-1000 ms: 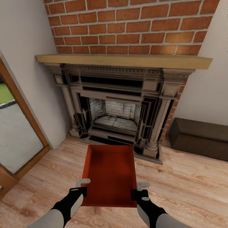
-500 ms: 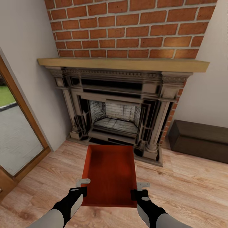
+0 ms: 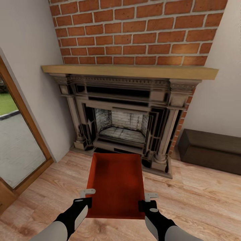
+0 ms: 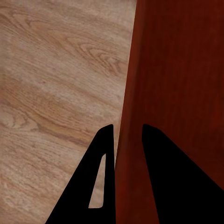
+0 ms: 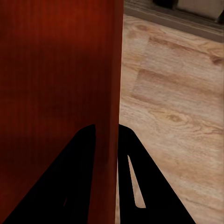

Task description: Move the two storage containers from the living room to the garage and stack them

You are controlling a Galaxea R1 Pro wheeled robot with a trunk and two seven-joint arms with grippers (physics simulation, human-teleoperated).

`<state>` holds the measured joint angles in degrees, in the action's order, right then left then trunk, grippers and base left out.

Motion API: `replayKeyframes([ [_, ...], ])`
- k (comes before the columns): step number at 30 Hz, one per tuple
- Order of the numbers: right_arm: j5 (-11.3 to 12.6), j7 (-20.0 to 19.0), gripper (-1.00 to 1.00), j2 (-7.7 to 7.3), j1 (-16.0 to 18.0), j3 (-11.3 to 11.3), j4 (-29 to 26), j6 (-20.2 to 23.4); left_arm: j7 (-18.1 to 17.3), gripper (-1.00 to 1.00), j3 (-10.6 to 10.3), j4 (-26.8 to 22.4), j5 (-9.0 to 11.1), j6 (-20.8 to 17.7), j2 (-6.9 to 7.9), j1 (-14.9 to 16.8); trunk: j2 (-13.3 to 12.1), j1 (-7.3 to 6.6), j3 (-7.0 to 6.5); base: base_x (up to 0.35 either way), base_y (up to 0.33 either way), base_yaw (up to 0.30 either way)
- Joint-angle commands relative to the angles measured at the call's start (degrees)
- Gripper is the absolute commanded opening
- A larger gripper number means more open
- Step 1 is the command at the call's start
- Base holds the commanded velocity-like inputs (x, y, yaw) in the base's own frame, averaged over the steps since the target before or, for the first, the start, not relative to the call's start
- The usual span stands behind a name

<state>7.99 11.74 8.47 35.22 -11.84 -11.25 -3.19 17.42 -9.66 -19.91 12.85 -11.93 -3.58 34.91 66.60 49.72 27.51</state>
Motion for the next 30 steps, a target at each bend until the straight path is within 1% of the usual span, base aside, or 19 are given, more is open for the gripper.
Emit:
replayKeyframes([
  [1, 1.33, 0.30, -1.00, -0.38, 0.02, 0.85, 0.21, -0.23, 0.51, -1.00, -0.10, -0.30, -0.11, 3.32, 0.33, 0.06, 0.04, 0.00, -0.03, 0.000, 0.000, 0.000],
  [30, 1.33, 0.30, -1.00, -0.50, 0.02, 0.86, 0.18, -0.23, 0.51, -1.00, -0.10, -0.30, -0.11, 3.37, 0.33, 0.03, 0.04, 0.00, -2.66, 0.000, 0.000, 0.000],
])
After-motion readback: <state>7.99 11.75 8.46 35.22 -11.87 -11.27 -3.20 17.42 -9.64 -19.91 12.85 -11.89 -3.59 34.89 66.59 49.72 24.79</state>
